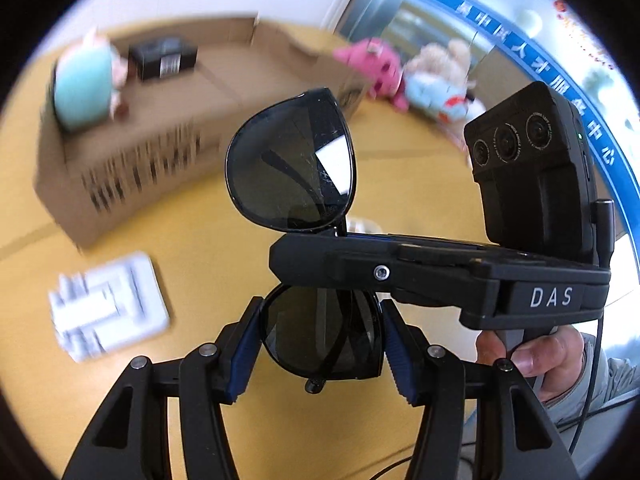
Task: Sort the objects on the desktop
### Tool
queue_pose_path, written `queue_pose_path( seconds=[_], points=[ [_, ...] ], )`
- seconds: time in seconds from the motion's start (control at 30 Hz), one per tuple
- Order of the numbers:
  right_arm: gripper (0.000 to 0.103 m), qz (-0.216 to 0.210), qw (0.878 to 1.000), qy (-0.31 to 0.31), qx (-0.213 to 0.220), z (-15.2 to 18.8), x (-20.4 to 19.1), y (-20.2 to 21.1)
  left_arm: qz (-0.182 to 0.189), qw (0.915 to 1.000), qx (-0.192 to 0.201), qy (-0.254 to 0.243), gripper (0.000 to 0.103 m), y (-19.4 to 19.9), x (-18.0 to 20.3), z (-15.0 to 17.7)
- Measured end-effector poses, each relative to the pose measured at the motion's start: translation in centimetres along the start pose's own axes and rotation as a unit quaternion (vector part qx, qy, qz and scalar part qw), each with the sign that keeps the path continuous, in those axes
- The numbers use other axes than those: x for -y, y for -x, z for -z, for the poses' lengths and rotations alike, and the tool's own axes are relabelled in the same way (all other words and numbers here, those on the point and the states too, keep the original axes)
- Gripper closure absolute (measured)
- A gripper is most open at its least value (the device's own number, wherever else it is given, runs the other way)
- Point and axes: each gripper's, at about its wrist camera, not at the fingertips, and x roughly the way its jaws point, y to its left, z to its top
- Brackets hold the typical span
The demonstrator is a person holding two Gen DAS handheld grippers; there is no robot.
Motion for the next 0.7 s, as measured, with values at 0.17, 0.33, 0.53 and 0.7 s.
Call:
queue_pose_path(
  seconds=[0.17, 0.33, 0.53, 0.7],
  points=[
    [0.078, 0.006, 0.997, 0.065, 0.037, -3.3, -3.2, 2.3, -0.008, 0.9990, 0.041, -0.019, 0.047, 1.8, 0.6, -2.2],
    [0.060, 0.007, 0.997, 0.069, 0.034, -3.5, -2.7, 2.7, -0.015, 0.9997, 0.021, -0.001, 0.048, 0.5, 0.0, -1.3],
    [0.035, 0.018, 0.999, 0.018, 0.026, -0.8, 0.9, 3.1, -0.018, 0.9982, -0.032, 0.047, 0.087, -3.3, -1.8, 2.6],
    [0.025, 0.009, 0.997, -0.080, -0.018, 0.4, 5.9, 1.7, -0.013, 0.9964, -0.059, 0.059, 0.091, -4.5, -2.2, 4.1]
  ],
)
